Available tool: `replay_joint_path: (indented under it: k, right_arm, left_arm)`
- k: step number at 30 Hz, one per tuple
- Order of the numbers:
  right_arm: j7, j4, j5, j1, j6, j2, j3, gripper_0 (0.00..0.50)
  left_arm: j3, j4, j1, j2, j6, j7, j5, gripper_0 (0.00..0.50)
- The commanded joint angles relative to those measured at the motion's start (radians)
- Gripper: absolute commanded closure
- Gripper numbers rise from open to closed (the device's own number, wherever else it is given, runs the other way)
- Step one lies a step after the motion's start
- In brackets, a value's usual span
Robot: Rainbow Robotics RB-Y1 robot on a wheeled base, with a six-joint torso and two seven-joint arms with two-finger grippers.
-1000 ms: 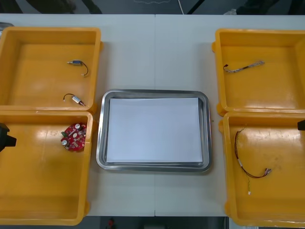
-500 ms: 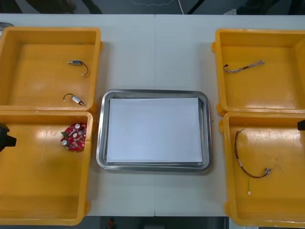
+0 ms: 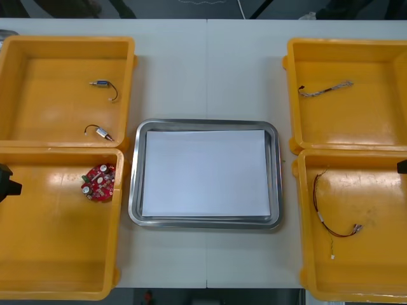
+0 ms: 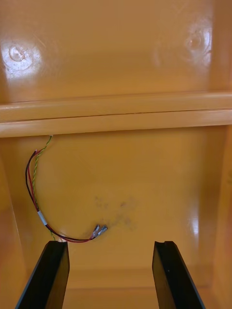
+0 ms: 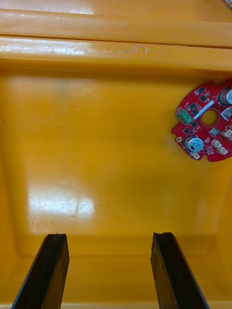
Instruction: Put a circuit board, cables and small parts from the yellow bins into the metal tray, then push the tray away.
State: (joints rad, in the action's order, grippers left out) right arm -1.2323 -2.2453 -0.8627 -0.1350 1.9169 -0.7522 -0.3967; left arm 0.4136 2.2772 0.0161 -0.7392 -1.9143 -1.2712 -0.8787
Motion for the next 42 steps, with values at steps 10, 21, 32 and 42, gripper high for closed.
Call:
replay_joint_path:
  k: [10,21,32,42]
  right_arm:
    - [0.007,-0.007,-0.004,-0.015,0.003,-0.039,0.015,0.0]
    - [0.007,-0.007,-0.004,-0.015,0.003,-0.039,0.015,0.0]
    - [0.007,-0.007,-0.004,-0.015,0.003,-0.039,0.015,0.0]
    - [0.007,-0.007,-0.004,-0.015,0.003,-0.039,0.015,0.0]
  left_arm:
    - [-0.001,0.027,-0.021,-0.035,-0.006,-0.082,-0.006,0.0]
    - [-0.001,0.027,-0.021,-0.035,-0.006,-0.082,-0.006,0.0]
    - [-0.001,0.027,-0.021,-0.035,-0.006,-0.082,-0.006,0.0]
    - [-0.001,0.027,-0.021,-0.035,-0.006,-0.082,-0.006,0.0]
